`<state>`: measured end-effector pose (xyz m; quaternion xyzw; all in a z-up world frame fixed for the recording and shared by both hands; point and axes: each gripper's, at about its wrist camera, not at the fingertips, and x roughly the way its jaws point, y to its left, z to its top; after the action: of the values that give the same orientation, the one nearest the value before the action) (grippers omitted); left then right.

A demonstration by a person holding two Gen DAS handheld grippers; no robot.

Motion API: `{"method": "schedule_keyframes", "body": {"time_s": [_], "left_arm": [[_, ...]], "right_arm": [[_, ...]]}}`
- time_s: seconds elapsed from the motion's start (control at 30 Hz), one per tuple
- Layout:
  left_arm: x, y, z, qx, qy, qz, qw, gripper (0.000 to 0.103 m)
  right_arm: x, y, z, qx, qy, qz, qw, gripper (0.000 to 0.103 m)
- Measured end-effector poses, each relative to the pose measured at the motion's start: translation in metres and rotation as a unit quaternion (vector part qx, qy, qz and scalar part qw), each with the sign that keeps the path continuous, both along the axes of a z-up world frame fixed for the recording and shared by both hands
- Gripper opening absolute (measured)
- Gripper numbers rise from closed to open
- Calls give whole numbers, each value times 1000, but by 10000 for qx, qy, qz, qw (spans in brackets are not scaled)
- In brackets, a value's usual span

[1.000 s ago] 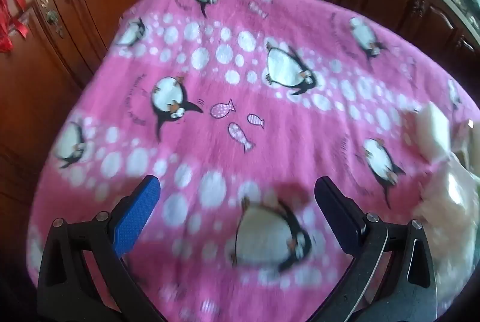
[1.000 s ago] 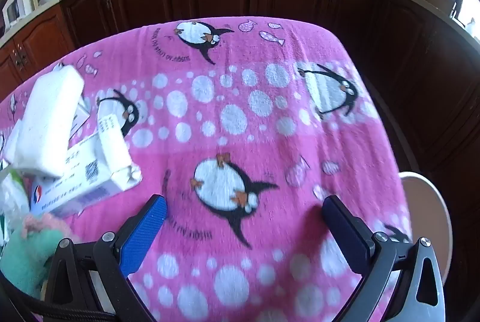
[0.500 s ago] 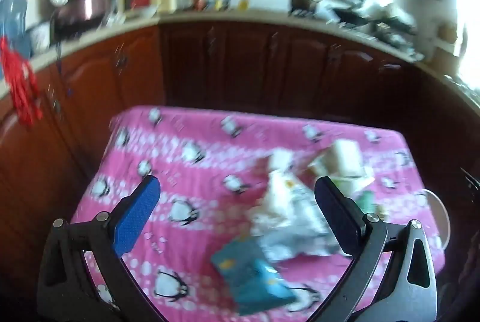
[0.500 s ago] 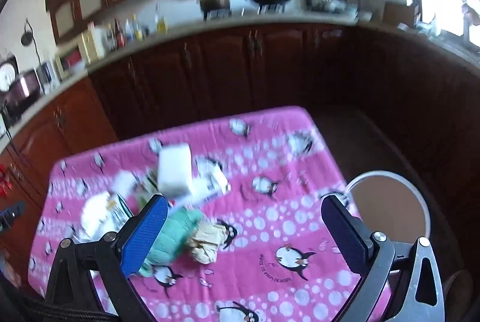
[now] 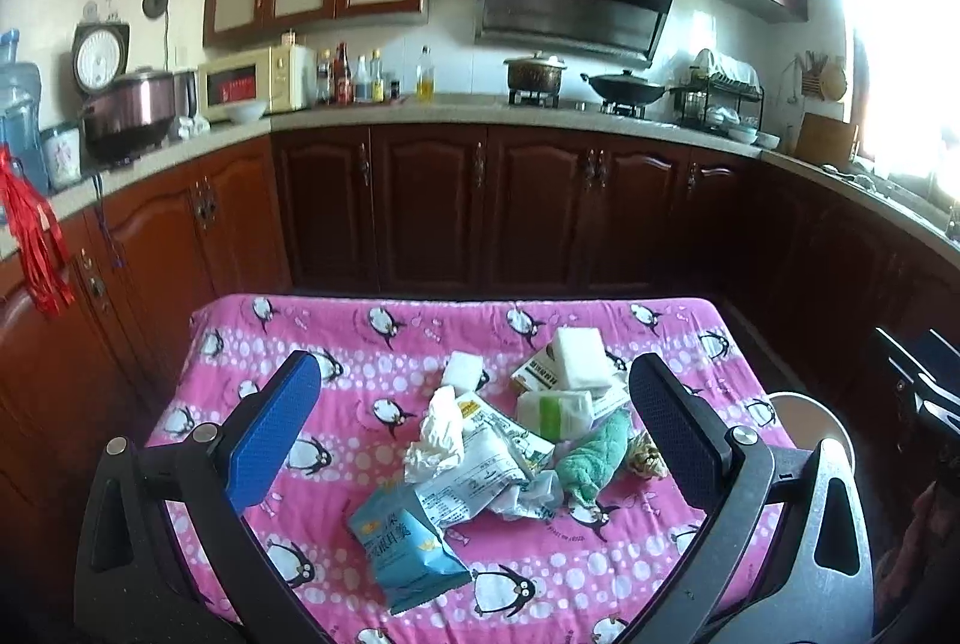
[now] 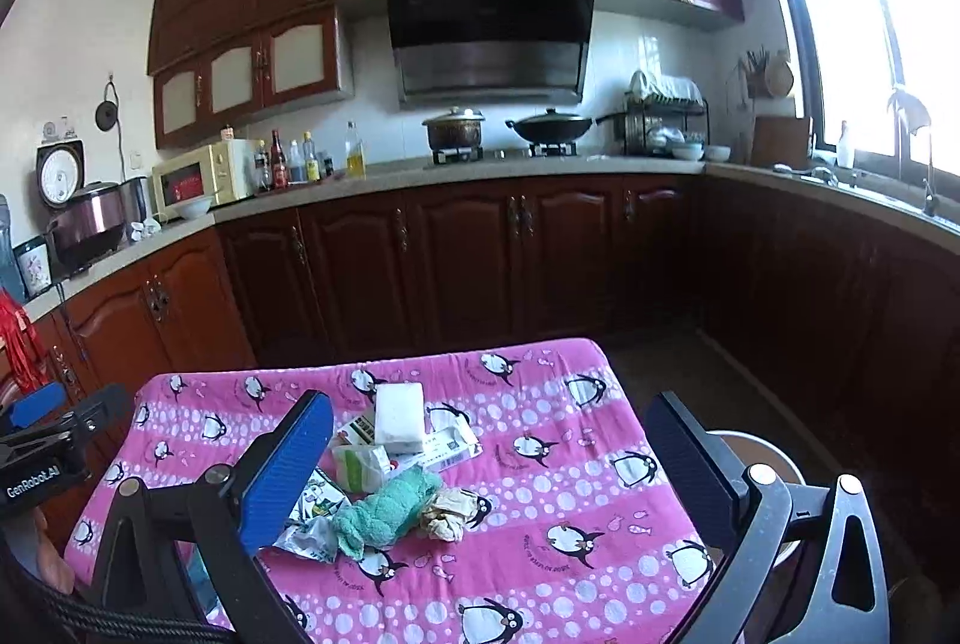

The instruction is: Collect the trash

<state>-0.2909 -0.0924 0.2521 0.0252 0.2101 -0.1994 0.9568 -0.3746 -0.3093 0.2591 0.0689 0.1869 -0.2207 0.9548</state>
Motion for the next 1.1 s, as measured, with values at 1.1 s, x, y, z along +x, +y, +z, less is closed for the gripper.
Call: {"method": "schedule_keyframes", "body": {"time_s": [1.1], "left_arm": [[-23,0,4,-186,-544,79,9983,102]], "right_arm": [[-16,8,24,-119,-205,-176,9996,103]]}}
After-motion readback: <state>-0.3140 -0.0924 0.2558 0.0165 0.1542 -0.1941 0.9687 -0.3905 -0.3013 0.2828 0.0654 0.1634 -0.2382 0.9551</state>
